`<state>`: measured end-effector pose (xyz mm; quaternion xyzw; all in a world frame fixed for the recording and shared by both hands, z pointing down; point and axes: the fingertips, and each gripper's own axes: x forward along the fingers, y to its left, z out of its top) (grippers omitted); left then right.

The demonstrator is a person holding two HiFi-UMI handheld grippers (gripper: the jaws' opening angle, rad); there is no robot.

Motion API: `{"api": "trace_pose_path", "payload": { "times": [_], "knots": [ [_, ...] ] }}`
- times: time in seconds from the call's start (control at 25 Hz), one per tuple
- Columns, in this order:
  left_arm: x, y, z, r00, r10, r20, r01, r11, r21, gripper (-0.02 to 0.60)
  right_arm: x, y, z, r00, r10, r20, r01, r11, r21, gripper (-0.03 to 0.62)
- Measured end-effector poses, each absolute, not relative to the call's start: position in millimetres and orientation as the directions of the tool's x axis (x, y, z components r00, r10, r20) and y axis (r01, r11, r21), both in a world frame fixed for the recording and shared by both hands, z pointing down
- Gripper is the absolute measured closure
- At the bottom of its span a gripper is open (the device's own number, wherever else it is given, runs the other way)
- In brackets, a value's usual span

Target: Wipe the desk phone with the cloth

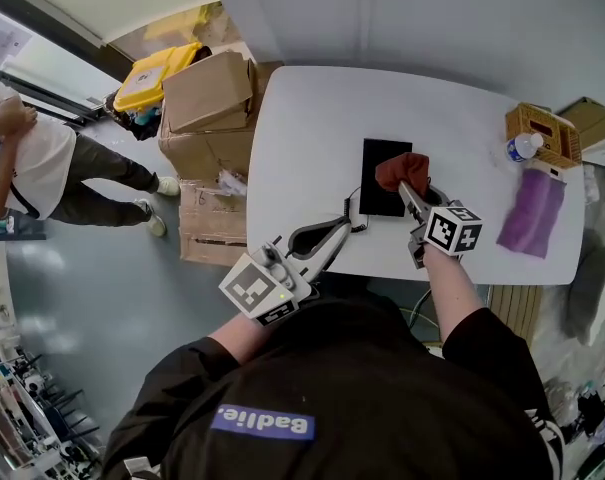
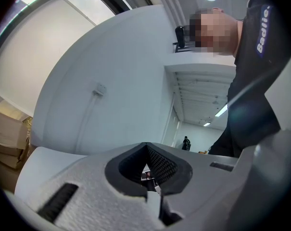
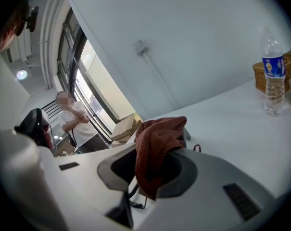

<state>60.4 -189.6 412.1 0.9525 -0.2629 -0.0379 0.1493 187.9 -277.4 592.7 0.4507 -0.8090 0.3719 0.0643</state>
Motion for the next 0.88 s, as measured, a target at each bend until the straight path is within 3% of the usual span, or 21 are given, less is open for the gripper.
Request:
{"api": "trace_pose_path", "payload": {
  "times": [0.4,0.88],
  "knots": [
    [68.2,-211.2,425.8,0.793,-0.608,0.049,-0.588,-0.741,0.325,0.575,193.6,-332.0,605.9,-0.638,-0.637,0.432,-0.744,0.366,-0.56,0.5],
    [64.0,-195.4,435.6,0.788,-0.613,0.06,-0.587,-0.718,0.375,0.575,181.1,-274.9,647.2,-0.655,-0.575,0.491,-0.736,0.337,-0.587,0.5]
  ]
}}
